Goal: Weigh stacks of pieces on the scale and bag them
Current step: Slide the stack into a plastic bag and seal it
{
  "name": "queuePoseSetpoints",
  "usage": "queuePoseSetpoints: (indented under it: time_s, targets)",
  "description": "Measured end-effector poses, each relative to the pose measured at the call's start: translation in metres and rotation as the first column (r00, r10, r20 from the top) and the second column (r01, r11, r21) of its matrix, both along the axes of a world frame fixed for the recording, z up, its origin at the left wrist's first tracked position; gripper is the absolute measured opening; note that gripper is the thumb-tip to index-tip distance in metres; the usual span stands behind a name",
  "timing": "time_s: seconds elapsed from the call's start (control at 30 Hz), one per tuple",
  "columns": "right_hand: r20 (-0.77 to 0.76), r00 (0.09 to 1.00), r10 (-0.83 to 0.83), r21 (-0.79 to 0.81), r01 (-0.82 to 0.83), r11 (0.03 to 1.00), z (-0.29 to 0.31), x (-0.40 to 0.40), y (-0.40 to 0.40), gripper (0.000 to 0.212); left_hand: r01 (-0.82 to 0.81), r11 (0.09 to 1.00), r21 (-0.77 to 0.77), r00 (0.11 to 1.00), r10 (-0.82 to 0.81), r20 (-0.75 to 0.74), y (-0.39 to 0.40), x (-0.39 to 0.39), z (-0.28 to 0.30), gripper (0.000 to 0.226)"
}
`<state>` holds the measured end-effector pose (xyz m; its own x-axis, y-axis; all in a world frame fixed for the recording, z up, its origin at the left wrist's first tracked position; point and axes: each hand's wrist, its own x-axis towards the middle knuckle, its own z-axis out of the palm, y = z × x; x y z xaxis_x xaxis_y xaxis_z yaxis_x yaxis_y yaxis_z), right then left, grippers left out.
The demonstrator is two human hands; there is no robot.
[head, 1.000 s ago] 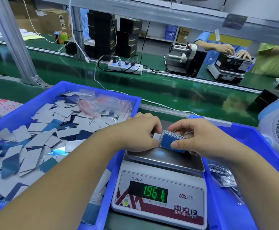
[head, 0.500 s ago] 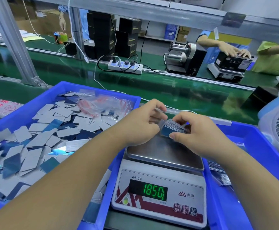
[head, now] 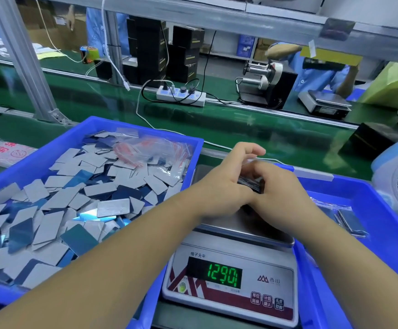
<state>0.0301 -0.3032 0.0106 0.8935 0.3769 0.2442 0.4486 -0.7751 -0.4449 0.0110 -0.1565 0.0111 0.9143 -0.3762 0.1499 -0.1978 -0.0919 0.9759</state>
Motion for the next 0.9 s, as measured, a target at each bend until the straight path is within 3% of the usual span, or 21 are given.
queuePoseSetpoints:
  time_s: [0.2, 0.27, 0.37, 0.43, 0.5, 0.6, 0.7, 0.77, 0.9]
  targets:
    - [-0.034, 0.999, -0.015, -0.089, 0.012, 0.996, -0.004, 0.000, 0.001, 0.029, 0.025, 0.988, 0.154, 0.999, -0.031, 0.040, 0.008, 0.006, -0.002, 0.065]
    - [0.004, 1.000, -0.029, -0.117, 0.029, 0.993, -0.003, 0.001, 0.000, 0.023, -0.060, 0.983, 0.172, 0.996, 0.048, 0.069, 0.015, 0.010, 0.000, 0.060]
    - [0.044, 0.999, -0.008, -0.027, 0.009, 1.000, -0.001, -0.004, 0.004, 0.020, -0.281, 0.939, 0.197, 0.954, 0.251, 0.164, 0.036, 0.020, -0.001, 0.037]
    - [0.047, 0.999, 0.011, 0.028, -0.012, 1.000, -0.001, -0.008, 0.009, 0.021, -0.430, 0.875, 0.222, 0.899, 0.393, 0.193, 0.055, 0.030, -0.003, 0.023]
    - [0.026, 0.999, 0.033, 0.020, -0.034, 0.999, -0.003, -0.010, 0.013, 0.022, -0.502, 0.795, 0.341, 0.864, 0.477, 0.162, 0.074, 0.039, -0.002, 0.022]
    - [0.020, 0.999, 0.036, 0.024, -0.037, 0.999, -0.006, -0.011, 0.016, 0.024, -0.396, 0.522, 0.755, 0.896, 0.399, 0.194, 0.097, 0.050, -0.002, 0.028]
    - [0.042, 0.998, 0.041, 0.043, -0.043, 0.998, -0.007, -0.012, 0.018, 0.023, -0.322, 0.322, 0.890, 0.902, 0.390, 0.185, 0.109, 0.057, -0.013, 0.030]
    - [0.041, 0.998, 0.052, 0.050, -0.054, 0.997, -0.008, -0.012, 0.020, 0.023, -0.361, 0.292, 0.886, 0.887, 0.401, 0.229, 0.111, 0.059, -0.024, 0.023]
    - [0.044, 0.997, 0.062, 0.045, -0.064, 0.997, -0.008, -0.013, 0.019, 0.024, -0.465, 0.332, 0.820, 0.850, 0.427, 0.309, 0.109, 0.063, -0.044, 0.005]
